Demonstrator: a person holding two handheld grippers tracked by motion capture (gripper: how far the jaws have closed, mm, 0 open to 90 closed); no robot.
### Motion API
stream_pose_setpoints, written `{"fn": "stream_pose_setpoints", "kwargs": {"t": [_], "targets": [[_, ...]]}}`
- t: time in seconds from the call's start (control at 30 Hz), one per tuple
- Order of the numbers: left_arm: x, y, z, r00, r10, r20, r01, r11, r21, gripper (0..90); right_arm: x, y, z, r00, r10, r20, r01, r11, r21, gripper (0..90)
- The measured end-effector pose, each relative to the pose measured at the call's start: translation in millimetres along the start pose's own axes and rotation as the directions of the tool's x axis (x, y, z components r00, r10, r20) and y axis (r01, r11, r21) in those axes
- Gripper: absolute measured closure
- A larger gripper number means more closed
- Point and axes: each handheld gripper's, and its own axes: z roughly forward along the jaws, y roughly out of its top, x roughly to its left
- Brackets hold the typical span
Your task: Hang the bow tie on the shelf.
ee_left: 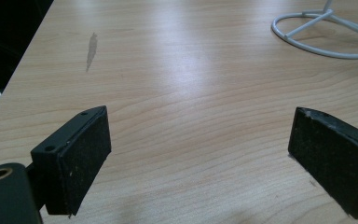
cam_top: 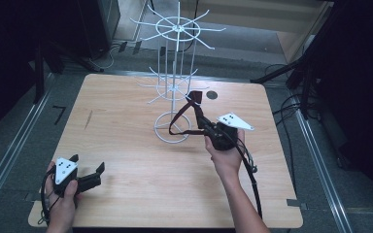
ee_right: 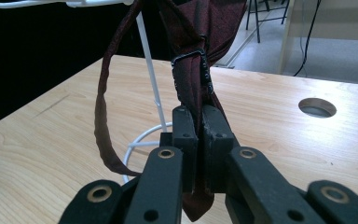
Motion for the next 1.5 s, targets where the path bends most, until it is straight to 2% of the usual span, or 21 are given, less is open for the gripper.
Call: {"fn": "stream_pose_setpoints", "kwargs": {"t": [0.47, 0.63, 1.03, 1.1, 1.13, 1.17, 1.23, 1.27, 1.5], "targets": [[-0.1, 0.0, 0.2, 1.0, -0.001, 0.0, 0.001, 1.0, -0.001, 6.1, 4.7, 2.1, 13.7, 0.9999, 0.011, 0.002, -0.011, 1.0, 0.011, 87.1], [0.0, 0.0, 0.2, 1.0, -0.001, 0.001, 0.001, 1.0, -0.001, 6.1, 5.2, 0.8, 19.5, 0.9995, 0.03, -0.008, -0.03, 0.999, 0.018, 86.7], [-0.2, -0.1, 0.0, 1.0, 0.001, 0.002, -0.001, 1.0, 0.0, 6.1, 3.6, -6.5, 26.1, 0.999, 0.037, -0.026, -0.036, 0.999, 0.038, 80.7], [-0.2, -0.1, 0.0, 1.0, 0.002, 0.002, -0.002, 1.0, -0.001, 6.1, 2.9, -7.2, 26.8, 0.9987, 0.038, -0.034, -0.036, 0.999, 0.041, 77.0], [-0.2, -0.2, 0.0, 1.0, 0.002, 0.002, -0.002, 1.0, -0.002, 6.1, 2.4, -7.6, 26.7, 0.9985, 0.039, -0.038, -0.037, 0.999, 0.04, 71.0], [-0.2, -0.2, 0.0, 1.0, 0.002, 0.002, -0.002, 1.0, -0.002, 6.1, 2.4, -7.6, 26.7, 0.9985, 0.039, -0.038, -0.037, 0.999, 0.04, 71.0], [-0.1, -0.2, -0.2, 1.0, 0.002, 0.003, -0.002, 1.0, -0.002, 6.1, 1.6, -7.5, 25.8, 0.999, 0.029, -0.034, -0.028, 0.999, 0.023, 58.6], [-0.1, -0.2, -0.2, 1.0, 0.002, 0.003, -0.002, 1.0, -0.003, 6.1, 0.7, -7.0, 23.7, 0.9995, 0.012, -0.028, -0.011, 1.0, 0.001, 47.4], [-0.2, -0.2, -0.2, 1.0, 0.002, 0.002, -0.002, 1.0, -0.003, 6.1, -5.7, -6.7, 14.4, 0.9996, -0.005, -0.029, 0.006, 1.0, 0.017, 36.9]]}}
